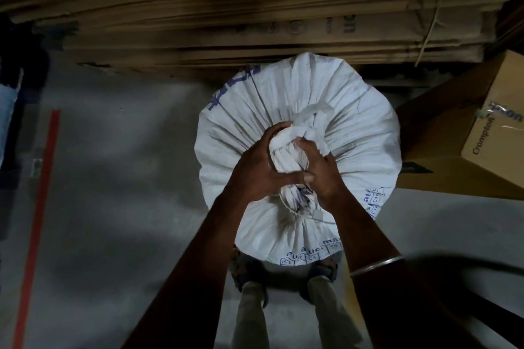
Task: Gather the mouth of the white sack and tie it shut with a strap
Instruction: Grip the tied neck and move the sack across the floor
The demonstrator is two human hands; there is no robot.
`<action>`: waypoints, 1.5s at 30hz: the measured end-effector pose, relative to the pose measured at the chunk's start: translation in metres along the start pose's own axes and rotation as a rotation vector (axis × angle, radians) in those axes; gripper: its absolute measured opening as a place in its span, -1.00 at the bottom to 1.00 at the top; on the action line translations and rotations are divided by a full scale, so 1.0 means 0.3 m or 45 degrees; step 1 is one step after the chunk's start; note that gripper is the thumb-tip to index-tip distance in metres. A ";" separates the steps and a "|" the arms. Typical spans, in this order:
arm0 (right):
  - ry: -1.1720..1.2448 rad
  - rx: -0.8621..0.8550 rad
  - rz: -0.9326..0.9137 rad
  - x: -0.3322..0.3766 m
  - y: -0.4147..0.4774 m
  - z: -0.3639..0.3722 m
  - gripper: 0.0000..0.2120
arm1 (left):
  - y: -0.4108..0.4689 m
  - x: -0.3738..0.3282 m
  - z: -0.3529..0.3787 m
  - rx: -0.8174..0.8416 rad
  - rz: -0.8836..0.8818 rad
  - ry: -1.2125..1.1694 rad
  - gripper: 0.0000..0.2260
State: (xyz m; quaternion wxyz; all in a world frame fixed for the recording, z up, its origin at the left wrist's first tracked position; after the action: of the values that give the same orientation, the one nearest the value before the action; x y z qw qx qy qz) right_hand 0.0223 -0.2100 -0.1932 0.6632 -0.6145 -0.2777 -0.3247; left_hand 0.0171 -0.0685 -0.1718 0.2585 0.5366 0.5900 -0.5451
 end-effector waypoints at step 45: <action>-0.694 0.408 -0.138 0.203 -0.419 0.762 -0.71 | -0.634 -0.091 -0.540 -0.857 -0.111 -0.933 -0.71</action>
State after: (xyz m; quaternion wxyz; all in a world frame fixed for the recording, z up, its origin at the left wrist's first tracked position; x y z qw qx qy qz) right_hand -0.0292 0.0078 -0.0459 0.6344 -0.5510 -0.5250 -0.1354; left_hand -0.1038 0.1035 -0.0338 0.5845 0.1715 0.6256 -0.4873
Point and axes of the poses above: each hand's wrist, its own y-axis towards the middle knuckle, its own z-axis out of the palm, x = y × z, the point moved 1 cm from there along y, towards the middle knuckle, and after that the axes turned 11 degrees about -y, right-handed, at the moved point
